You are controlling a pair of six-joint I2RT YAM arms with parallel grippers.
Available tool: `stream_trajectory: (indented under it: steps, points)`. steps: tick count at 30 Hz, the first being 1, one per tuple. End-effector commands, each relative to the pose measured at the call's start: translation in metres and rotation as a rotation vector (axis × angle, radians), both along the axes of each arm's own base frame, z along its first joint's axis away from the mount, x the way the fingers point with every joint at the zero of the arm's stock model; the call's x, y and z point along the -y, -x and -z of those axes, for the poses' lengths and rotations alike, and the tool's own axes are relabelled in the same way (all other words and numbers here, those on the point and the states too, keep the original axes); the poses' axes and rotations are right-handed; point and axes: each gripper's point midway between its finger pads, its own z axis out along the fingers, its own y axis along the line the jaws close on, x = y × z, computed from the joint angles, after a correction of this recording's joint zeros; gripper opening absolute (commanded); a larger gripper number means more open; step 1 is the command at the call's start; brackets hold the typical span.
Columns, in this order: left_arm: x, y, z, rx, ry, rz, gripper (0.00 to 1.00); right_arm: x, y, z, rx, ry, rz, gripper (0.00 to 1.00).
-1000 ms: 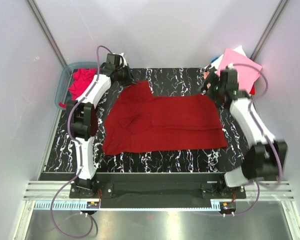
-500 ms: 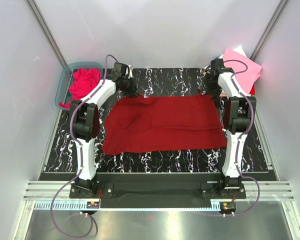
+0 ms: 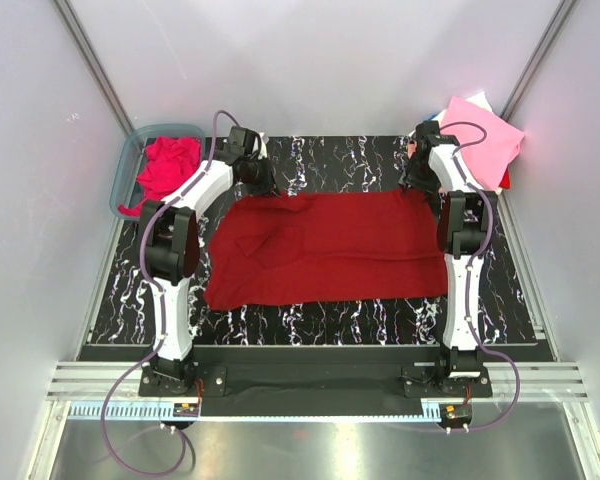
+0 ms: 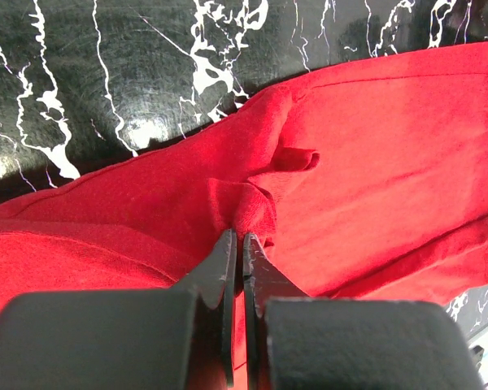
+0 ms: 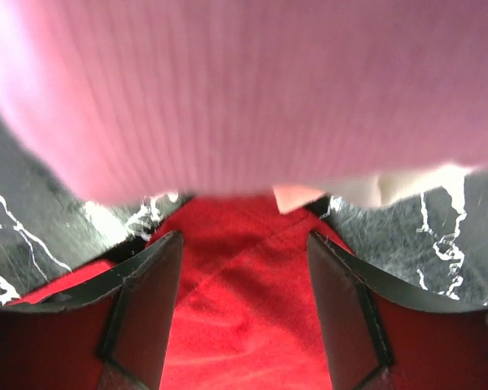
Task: Fold and stack the t-shirts
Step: Fold the tshirt
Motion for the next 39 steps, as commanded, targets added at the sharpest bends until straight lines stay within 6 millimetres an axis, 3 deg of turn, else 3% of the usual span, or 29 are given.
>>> stream_trajectory:
  steps: [1,6,10,15,17,24,32,39]
  points:
    - [0.001,-0.001,-0.032,0.081,0.009,0.013,0.0,0.015,-0.009,0.004,0.006,0.057,0.008,0.68]
    - [0.001,-0.001,-0.031,0.079,0.01,0.013,0.0,0.015,-0.005,0.015,-0.015,0.058,0.002,0.58]
    - [0.002,-0.001,-0.029,0.072,0.012,0.014,0.0,0.011,-0.002,0.024,-0.028,0.034,-0.004,0.39]
    - [0.002,-0.001,-0.03,0.07,0.012,0.01,0.0,0.009,0.003,0.027,-0.035,0.023,-0.011,0.23]
    - [0.002,0.0,-0.032,0.07,0.011,0.009,0.0,0.006,0.008,0.029,-0.044,0.013,-0.01,0.2]
    - [-0.01,0.01,-0.043,0.085,-0.028,-0.029,0.0,-0.001,0.014,-0.004,0.015,-0.031,-0.01,0.04]
    - [-0.022,0.019,-0.077,0.142,-0.067,-0.05,0.0,-0.006,0.025,-0.038,0.045,-0.055,-0.029,0.02]
    - [-0.029,0.036,-0.086,0.144,-0.081,-0.051,0.0,-0.004,0.04,-0.065,0.074,-0.047,-0.021,0.03]
